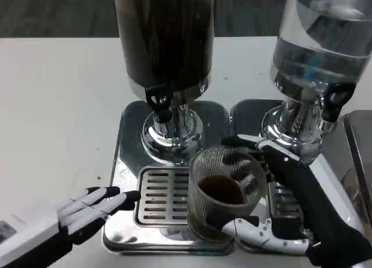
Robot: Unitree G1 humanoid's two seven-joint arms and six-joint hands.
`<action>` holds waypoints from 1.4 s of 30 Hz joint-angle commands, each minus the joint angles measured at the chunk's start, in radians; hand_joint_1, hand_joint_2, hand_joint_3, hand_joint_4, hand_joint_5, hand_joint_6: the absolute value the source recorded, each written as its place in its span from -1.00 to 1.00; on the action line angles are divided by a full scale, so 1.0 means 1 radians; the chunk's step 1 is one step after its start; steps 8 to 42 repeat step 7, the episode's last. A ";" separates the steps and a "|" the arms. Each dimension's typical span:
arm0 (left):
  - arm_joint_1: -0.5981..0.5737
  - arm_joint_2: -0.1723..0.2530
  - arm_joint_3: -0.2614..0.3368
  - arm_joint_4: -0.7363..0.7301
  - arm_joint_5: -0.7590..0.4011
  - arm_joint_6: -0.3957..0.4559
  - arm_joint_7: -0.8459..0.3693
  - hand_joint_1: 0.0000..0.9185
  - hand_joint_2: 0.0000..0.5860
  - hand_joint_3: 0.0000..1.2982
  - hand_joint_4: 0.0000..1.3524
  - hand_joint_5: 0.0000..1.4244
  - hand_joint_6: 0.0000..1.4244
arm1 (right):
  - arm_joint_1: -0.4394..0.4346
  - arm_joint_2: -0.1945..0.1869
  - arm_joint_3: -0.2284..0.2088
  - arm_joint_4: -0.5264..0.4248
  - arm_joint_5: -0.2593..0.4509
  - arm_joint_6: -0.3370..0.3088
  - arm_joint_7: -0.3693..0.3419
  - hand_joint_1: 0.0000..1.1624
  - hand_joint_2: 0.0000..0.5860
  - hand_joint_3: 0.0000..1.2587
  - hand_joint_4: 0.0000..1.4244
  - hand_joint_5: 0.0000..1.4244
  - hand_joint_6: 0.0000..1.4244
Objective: Grasp the cup under the faucet to collect the drink, then remove the cup.
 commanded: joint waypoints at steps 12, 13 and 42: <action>-0.003 0.018 0.001 0.004 -0.006 0.007 -0.004 -1.00 -0.72 -1.00 -1.00 -1.00 -1.00 | -0.001 -0.003 -0.011 -0.039 0.033 -0.008 -0.003 0.24 -0.09 -0.28 -0.23 -0.10 -0.05; -0.003 0.018 0.001 0.004 -0.006 0.007 -0.004 -1.00 -0.72 -1.00 -1.00 -1.00 -1.00 | -0.001 -0.003 -0.011 -0.039 0.033 -0.008 -0.003 0.24 -0.09 -0.28 -0.23 -0.10 -0.05; -0.003 0.018 0.001 0.004 -0.006 0.007 -0.004 -1.00 -0.72 -1.00 -1.00 -1.00 -1.00 | -0.001 -0.003 -0.011 -0.039 0.033 -0.008 -0.003 0.24 -0.09 -0.28 -0.23 -0.10 -0.05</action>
